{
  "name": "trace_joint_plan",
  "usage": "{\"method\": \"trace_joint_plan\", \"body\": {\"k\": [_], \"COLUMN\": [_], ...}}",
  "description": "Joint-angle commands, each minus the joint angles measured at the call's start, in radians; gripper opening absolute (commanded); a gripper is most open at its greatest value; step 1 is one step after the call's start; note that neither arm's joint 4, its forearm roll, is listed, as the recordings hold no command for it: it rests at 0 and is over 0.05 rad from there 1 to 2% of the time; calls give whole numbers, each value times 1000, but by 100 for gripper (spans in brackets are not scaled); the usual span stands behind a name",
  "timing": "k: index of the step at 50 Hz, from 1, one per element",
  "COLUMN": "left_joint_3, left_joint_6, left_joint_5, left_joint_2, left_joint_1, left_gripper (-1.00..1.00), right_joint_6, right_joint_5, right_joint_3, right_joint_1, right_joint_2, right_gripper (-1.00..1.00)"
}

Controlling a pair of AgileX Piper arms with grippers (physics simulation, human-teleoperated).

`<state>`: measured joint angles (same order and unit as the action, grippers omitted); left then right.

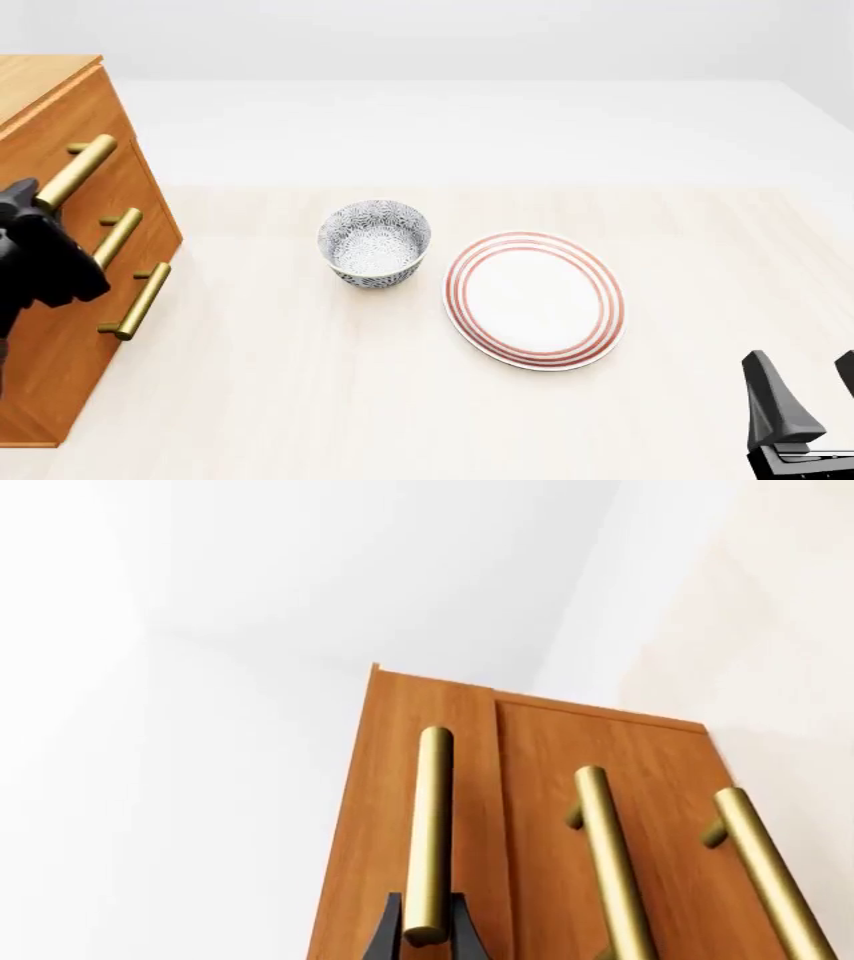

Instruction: Open the top drawer of the cabinet.

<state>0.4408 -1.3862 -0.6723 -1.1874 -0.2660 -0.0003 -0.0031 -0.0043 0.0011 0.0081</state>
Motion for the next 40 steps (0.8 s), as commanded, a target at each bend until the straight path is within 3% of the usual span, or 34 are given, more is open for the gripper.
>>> {"method": "trace_joint_plan", "body": {"k": [1,40], "left_joint_3": [-21,5], "left_joint_6": [-39,-74], "left_joint_5": [-8,-27], "left_joint_2": [-4,-45], "left_joint_1": [32,185], "left_gripper": [-100,-100], "right_joint_6": [0,0], "right_joint_5": [0,0], "right_joint_3": [1,1], "right_joint_1": [0,-1], "right_joint_2": [-1,-1], "right_gripper": [100,100]}}
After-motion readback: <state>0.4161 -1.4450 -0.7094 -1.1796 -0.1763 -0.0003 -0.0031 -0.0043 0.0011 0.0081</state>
